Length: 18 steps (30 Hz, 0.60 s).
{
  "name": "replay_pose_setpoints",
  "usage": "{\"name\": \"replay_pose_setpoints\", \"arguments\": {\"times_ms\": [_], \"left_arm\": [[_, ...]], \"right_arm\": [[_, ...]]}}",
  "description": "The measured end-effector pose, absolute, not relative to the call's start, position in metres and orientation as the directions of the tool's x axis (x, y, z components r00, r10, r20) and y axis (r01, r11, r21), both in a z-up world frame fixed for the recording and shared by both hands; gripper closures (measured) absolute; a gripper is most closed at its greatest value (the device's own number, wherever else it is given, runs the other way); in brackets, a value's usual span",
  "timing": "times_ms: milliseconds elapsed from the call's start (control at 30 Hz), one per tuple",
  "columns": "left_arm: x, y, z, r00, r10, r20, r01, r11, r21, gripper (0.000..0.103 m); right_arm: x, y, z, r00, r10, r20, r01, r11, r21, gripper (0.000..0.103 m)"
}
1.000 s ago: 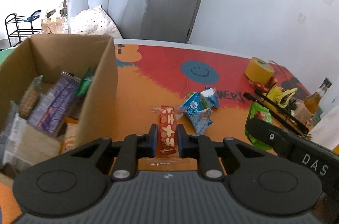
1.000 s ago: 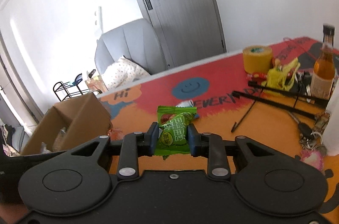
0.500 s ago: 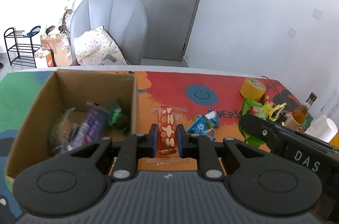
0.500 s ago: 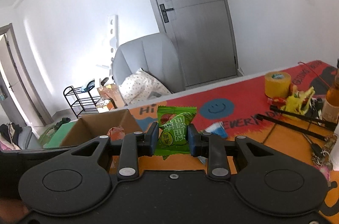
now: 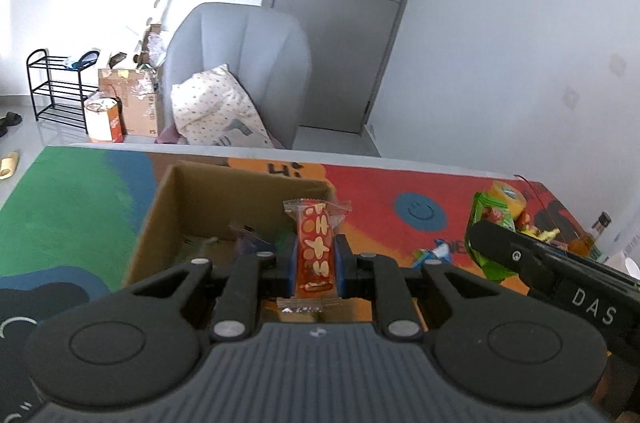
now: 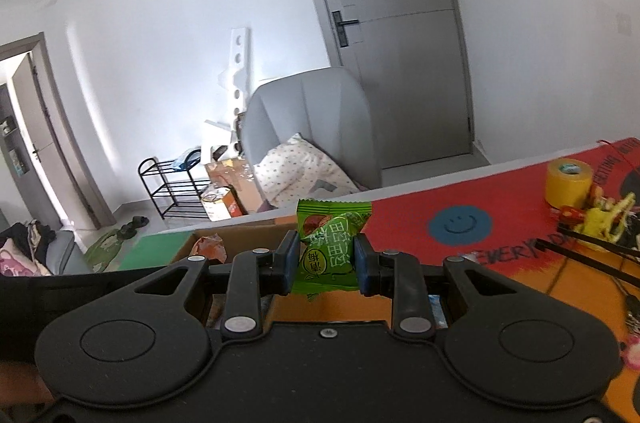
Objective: Organize snacks
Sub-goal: 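Carry both packs over the box and open both tools to drop them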
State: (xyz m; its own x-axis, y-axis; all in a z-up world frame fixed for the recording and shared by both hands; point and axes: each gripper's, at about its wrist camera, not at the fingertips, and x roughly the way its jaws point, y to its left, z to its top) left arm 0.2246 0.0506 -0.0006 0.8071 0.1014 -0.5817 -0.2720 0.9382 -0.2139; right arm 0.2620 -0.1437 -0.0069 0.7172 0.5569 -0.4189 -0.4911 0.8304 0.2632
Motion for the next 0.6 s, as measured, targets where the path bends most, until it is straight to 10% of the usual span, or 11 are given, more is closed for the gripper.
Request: {"name": "replay_pose_setpoints", "arguments": {"times_ms": [600], "left_arm": [[0.233, 0.124, -0.009, 0.784, 0.181, -0.594, -0.369, 0.905, -0.211, 0.083]], "right_arm": [[0.273, -0.082, -0.011, 0.652, 0.625, -0.429, -0.574, 0.777, 0.260, 0.076]]}}
